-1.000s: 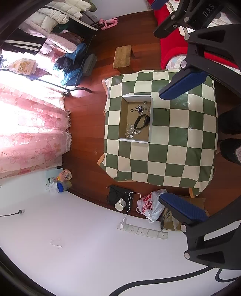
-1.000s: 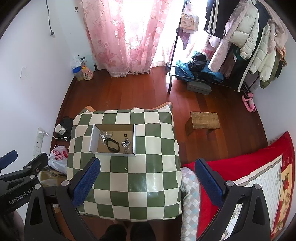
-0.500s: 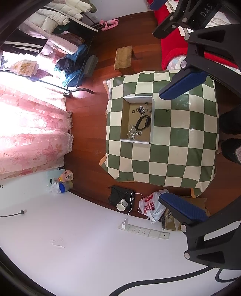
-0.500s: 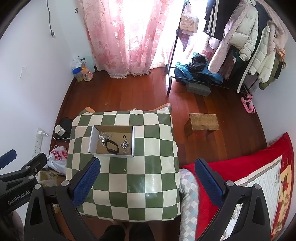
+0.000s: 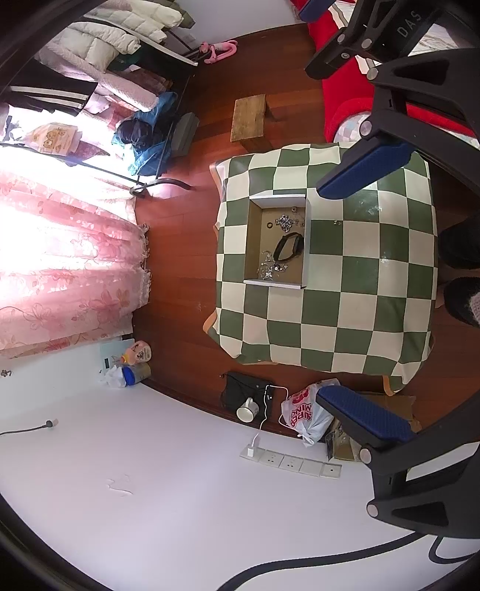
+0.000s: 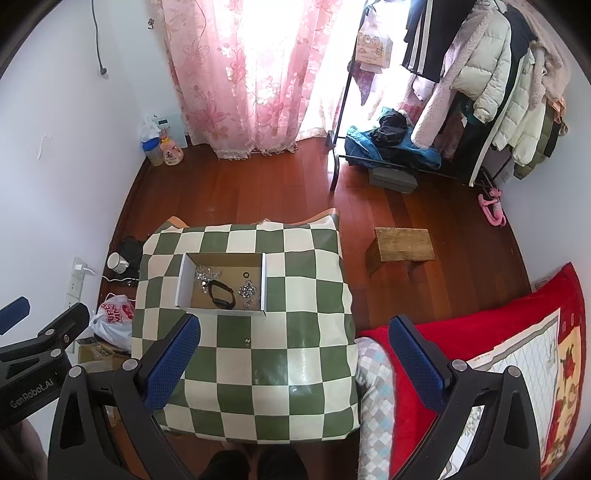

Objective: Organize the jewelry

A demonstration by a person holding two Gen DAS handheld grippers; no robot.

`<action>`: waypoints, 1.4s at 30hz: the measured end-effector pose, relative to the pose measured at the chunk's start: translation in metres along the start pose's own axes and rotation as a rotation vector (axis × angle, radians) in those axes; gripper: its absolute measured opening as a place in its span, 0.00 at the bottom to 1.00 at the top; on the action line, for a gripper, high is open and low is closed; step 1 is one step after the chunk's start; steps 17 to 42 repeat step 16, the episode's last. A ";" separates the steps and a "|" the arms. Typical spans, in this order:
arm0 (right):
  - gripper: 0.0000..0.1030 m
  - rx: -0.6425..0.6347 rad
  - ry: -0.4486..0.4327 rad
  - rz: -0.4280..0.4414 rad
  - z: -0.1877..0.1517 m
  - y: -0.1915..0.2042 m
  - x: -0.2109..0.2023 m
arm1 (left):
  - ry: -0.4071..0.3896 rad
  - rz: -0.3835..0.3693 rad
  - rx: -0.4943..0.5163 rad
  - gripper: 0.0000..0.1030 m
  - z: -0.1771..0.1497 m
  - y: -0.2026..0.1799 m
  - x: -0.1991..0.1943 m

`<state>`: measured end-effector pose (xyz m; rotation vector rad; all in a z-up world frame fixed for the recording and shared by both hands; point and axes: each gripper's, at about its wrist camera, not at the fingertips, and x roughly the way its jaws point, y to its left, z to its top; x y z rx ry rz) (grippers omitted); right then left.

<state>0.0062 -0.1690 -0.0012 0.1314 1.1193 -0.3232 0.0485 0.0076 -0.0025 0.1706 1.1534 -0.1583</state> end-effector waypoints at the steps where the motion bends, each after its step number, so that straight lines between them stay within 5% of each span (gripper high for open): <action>1: 1.00 -0.001 0.000 -0.001 0.000 0.000 0.000 | 0.000 0.000 0.001 1.00 0.000 0.000 0.000; 42: 1.00 0.010 -0.006 0.002 0.001 -0.002 -0.007 | -0.031 0.011 0.011 1.00 0.000 0.000 -0.009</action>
